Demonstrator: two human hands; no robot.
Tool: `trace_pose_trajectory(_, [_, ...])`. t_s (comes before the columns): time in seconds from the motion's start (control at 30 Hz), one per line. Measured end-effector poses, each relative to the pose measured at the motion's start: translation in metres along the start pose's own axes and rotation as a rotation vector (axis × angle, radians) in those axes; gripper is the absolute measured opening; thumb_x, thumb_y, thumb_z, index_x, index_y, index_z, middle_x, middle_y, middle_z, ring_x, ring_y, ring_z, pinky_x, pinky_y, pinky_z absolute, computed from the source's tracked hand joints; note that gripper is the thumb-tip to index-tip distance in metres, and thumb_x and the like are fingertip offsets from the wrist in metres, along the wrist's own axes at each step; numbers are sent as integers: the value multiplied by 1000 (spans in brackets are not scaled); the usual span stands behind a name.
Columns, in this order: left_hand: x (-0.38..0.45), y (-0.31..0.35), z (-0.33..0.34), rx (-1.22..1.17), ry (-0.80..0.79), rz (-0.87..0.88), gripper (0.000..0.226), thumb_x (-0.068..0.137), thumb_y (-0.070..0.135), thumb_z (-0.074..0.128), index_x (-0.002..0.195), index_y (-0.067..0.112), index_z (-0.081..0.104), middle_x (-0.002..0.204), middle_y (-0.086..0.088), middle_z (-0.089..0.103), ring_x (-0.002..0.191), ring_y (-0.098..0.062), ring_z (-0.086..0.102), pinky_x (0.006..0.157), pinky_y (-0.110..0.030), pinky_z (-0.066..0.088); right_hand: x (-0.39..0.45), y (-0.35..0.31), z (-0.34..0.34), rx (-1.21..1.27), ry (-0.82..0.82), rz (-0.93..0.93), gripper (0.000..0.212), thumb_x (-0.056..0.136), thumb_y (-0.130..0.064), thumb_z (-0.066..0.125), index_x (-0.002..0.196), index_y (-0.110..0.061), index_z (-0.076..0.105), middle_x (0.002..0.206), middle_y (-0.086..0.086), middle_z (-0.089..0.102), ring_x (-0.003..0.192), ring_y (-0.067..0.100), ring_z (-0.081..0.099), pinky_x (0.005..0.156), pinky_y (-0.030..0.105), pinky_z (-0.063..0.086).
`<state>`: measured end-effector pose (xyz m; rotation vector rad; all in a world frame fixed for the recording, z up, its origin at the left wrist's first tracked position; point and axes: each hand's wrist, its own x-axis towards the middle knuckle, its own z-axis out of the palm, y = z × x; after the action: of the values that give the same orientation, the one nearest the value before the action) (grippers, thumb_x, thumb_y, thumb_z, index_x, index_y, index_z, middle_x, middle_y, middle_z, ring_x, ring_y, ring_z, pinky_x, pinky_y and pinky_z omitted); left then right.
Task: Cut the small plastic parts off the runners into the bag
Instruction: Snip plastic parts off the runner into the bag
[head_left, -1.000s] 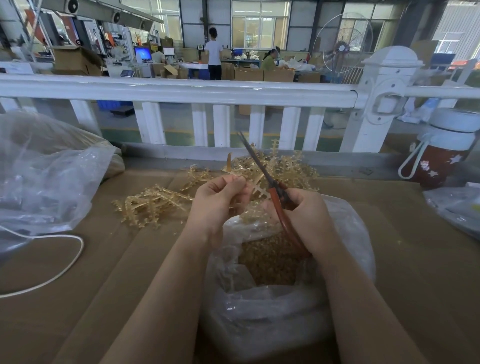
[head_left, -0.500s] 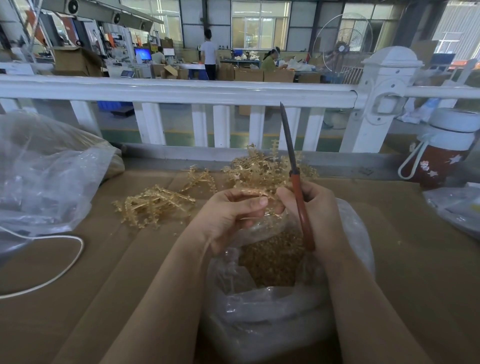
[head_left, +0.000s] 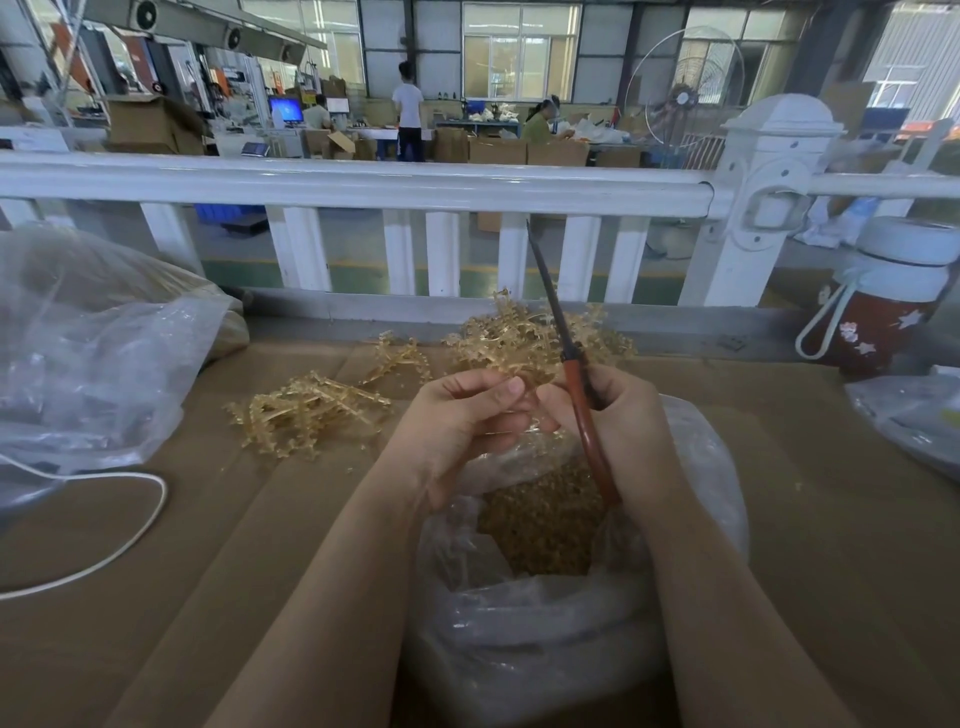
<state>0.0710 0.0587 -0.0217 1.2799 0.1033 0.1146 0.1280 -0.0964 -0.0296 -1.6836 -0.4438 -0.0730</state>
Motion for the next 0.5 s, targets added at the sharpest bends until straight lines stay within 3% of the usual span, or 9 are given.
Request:
trace_pose_trajectory(0.13, [2, -2, 0, 16, 25, 18, 9, 85, 21, 71, 91, 14, 73, 83, -3, 74, 72, -14, 70, 60, -22, 54, 1, 2, -1, -40, 0, -16, 9, 85, -21, 82, 79, -19, 74, 73, 5, 73, 67, 19, 67, 69, 45, 59])
trace_pose_trajectory(0.27, [3, -2, 2, 18, 35, 38, 39, 67, 18, 80, 101, 2, 70, 88, -10, 74, 72, -14, 71, 62, -22, 56, 5, 8, 0, -76, 1, -33, 13, 83, -24, 83, 76, -23, 73, 71, -2, 73, 66, 10, 67, 65, 28, 51])
trace_pose_trajectory(0.4, [5, -4, 1, -21, 91, 74, 23, 69, 7, 78, 90, 4, 72, 79, -10, 75, 70, -14, 72, 64, -21, 56, 5, 13, 0, -115, -19, -66, 15, 81, -27, 85, 75, -31, 72, 71, -11, 72, 63, -2, 64, 57, 12, 47])
trace_pose_trajectory(0.5, [6, -3, -3, -84, 132, 126, 29, 67, 10, 78, 95, 5, 74, 80, -10, 75, 70, -14, 71, 70, -23, 57, 4, 11, 0, -151, -10, -75, 19, 69, -54, 84, 79, -44, 72, 77, -20, 72, 71, -3, 67, 61, 17, 48])
